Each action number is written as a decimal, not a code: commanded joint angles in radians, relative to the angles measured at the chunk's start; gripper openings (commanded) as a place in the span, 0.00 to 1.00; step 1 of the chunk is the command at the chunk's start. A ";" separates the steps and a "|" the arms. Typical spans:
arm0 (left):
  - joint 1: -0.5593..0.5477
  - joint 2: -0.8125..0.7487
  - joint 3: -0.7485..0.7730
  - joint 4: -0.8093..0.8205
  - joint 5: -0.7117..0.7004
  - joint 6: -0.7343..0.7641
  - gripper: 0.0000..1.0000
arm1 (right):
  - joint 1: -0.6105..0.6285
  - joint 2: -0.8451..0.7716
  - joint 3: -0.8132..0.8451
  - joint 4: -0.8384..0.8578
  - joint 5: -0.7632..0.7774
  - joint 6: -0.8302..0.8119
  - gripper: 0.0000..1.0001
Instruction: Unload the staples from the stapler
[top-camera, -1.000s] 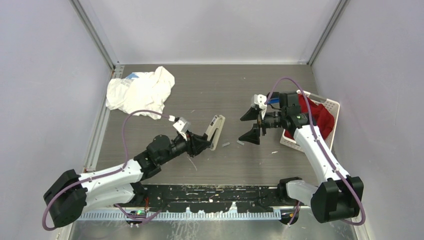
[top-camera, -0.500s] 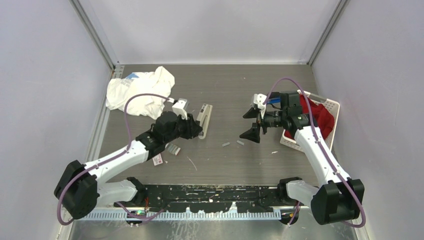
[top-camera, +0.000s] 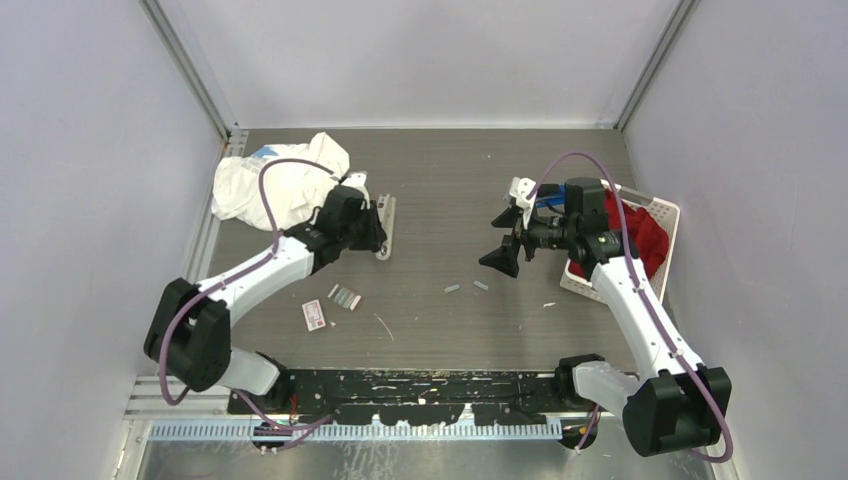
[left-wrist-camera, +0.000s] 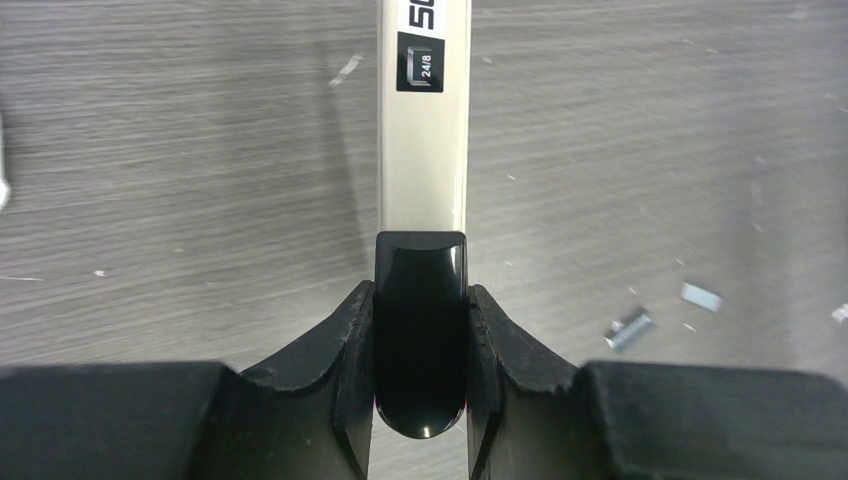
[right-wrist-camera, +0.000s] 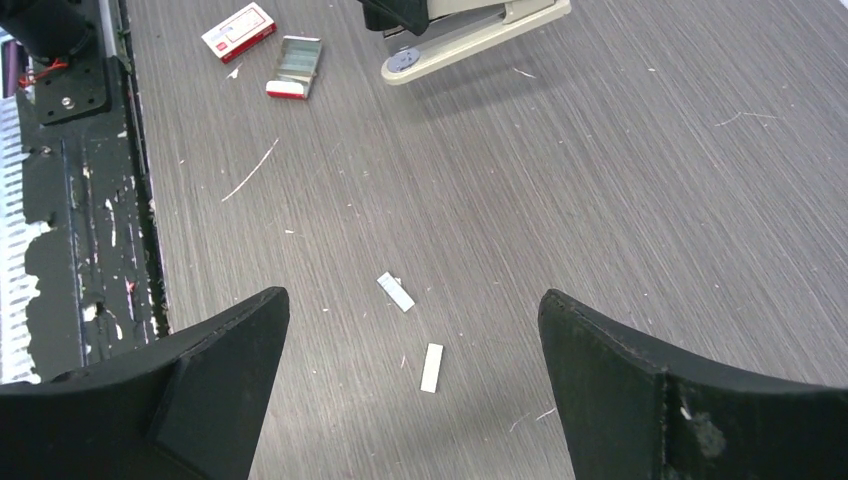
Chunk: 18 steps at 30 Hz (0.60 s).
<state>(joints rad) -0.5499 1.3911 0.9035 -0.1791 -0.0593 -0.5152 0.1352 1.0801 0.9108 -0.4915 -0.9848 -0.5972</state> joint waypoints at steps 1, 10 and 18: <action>0.014 0.074 0.151 -0.053 -0.159 0.040 0.00 | -0.006 -0.001 0.003 0.075 0.018 0.071 0.99; 0.106 0.319 0.363 -0.143 -0.239 0.097 0.00 | -0.005 0.033 0.005 0.085 0.032 0.108 0.99; 0.164 0.483 0.511 -0.197 -0.202 0.129 0.00 | -0.006 0.034 0.008 0.092 0.022 0.130 0.99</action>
<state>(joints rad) -0.3981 1.8519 1.3178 -0.3882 -0.2508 -0.4133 0.1352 1.1194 0.9081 -0.4404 -0.9546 -0.4915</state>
